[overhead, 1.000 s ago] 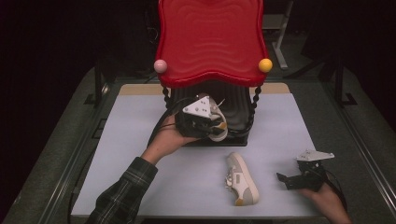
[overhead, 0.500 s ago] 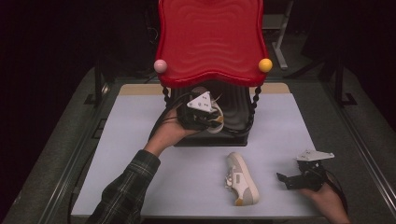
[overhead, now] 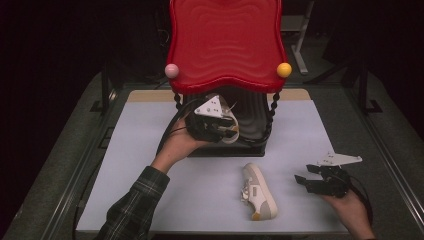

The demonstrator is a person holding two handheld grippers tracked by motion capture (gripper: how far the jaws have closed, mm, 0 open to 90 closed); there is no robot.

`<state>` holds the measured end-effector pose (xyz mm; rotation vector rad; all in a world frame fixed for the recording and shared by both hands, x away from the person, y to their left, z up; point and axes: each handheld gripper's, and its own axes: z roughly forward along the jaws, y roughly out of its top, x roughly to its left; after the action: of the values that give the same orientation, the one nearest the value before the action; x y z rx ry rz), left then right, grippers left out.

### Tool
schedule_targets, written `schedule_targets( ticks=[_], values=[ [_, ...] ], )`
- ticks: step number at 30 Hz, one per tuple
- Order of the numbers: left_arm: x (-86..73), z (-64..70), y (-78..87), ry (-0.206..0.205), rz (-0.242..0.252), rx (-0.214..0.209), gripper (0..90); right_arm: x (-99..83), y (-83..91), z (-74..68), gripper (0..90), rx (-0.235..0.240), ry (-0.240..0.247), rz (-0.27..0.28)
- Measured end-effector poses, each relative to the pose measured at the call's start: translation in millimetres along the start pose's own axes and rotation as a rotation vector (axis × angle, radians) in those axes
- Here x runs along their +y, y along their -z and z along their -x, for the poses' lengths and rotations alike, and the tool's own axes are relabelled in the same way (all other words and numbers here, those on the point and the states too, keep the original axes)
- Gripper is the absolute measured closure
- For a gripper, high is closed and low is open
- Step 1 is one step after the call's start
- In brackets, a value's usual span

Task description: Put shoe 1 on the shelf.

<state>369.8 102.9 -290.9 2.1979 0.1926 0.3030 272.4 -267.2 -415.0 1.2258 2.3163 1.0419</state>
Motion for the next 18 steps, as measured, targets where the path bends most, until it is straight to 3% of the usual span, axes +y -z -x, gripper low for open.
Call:
schedule_targets(
  ticks=[1,5,10,17,18],
  values=[
    [0.3,3.0,3.9,-0.003,0.005,0.017,62.6,5.8,0.3,-3.5,50.1,0.015,0.008,0.013],
    [-6.4,13.6,18.6,0.050,0.044,0.050,62.3,34.7,-5.1,-17.4,66.8,0.112,0.045,0.059],
    [-23.7,21.6,30.9,0.108,0.044,0.102,64.3,72.3,-19.6,-34.2,88.1,0.182,0.128,0.116],
    [-48.4,17.8,30.9,0.178,0.040,0.129,64.9,113.3,-40.6,-48.9,89.7,0.237,0.189,0.155],
    [-55.4,16.4,27.3,0.208,0.042,0.130,64.8,117.7,-43.3,-50.2,89.7,0.239,0.190,0.157]
  ],
)
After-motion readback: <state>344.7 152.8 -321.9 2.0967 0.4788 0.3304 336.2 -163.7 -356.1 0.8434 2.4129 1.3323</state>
